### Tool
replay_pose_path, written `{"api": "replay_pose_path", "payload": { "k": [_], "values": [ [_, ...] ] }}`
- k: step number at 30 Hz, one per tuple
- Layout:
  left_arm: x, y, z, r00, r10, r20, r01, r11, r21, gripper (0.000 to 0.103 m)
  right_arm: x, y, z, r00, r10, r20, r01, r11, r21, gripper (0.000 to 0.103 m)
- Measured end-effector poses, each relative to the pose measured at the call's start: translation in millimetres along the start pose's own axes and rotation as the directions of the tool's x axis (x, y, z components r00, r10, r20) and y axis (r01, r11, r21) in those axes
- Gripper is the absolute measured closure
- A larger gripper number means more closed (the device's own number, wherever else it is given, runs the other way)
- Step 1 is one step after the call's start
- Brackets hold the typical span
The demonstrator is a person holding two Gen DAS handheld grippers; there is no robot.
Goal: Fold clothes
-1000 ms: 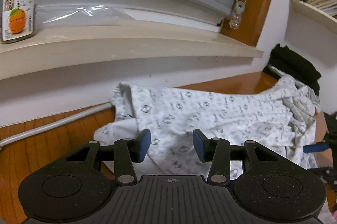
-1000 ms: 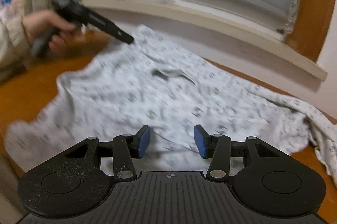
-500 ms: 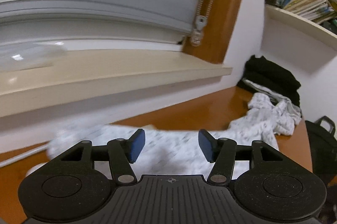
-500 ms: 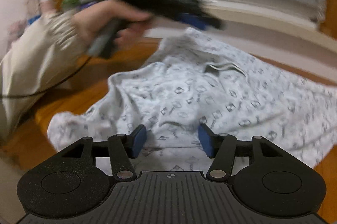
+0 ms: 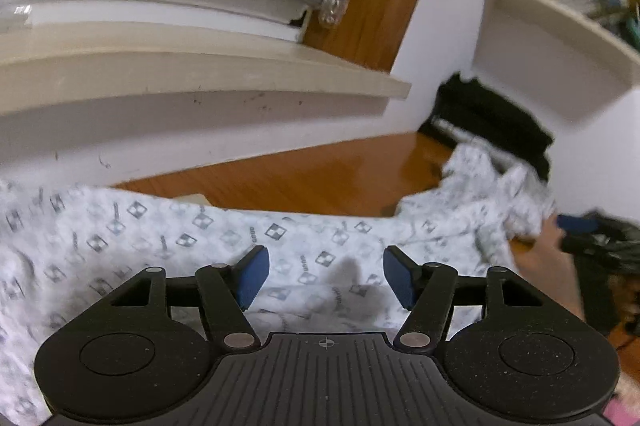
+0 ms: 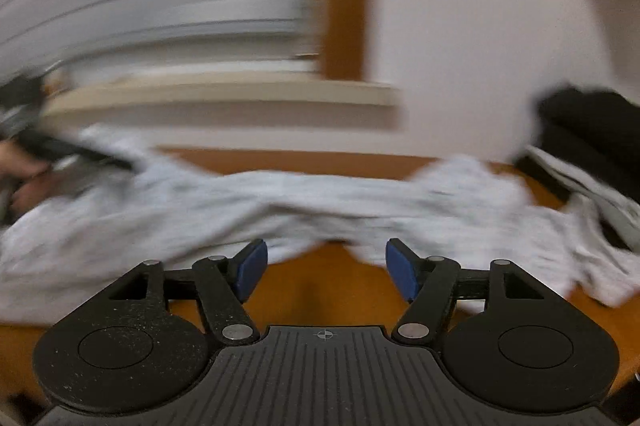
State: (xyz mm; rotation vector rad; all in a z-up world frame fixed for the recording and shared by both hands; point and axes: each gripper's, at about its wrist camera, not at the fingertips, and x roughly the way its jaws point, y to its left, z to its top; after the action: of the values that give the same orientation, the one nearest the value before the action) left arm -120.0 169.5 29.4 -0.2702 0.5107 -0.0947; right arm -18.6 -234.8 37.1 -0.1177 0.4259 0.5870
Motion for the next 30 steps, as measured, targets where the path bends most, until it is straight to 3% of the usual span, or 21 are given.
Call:
{"api": "replay_pose_path", "payload": {
  "k": [2,10,12,14,15,18,26,30],
  "values": [
    [5,-1,-4,1.000,-0.003,-0.005,0.003,1.000,-0.002,0.033,13,-21,1,1.000,-0.017,0.010,0.016,0.999,0.039,0.025],
    [10,-1,-7,1.000,0.007,-0.018,-0.007,1.000,-0.010,0.027,65,-68,-3,0.999,-0.047,0.021,0.043,0.982,0.185,0.018],
    [10,-5,-8,1.000,0.001,-0.021,-0.001,1.000,0.006,0.018,67,-79,-1,0.999,-0.019,0.039,0.010,0.972,0.235,0.004],
    [12,-16,-6,1.000,0.003,-0.029,-0.002,0.998,0.056,0.007,72,-91,-2,0.999,0.028,0.025,-0.034,0.951,0.307,0.000],
    [14,-25,-3,0.999,0.002,-0.035,0.001,0.997,0.075,0.000,74,-96,-4,0.999,0.041,0.016,-0.044,0.940,0.339,0.000],
    [21,-52,6,0.999,-0.003,-0.053,0.010,0.991,0.132,0.000,75,-107,-9,0.999,0.037,0.013,-0.039,0.907,0.420,0.000],
    [74,-157,49,0.984,-0.117,-0.132,0.152,0.943,0.295,0.000,64,-112,-16,0.998,0.008,0.058,-0.034,0.895,0.444,0.000],
    [120,-200,58,0.974,-0.108,-0.199,0.177,0.912,0.371,0.000,64,-114,-18,0.998,0.001,0.064,-0.030,0.889,0.458,0.000]
  ]
}}
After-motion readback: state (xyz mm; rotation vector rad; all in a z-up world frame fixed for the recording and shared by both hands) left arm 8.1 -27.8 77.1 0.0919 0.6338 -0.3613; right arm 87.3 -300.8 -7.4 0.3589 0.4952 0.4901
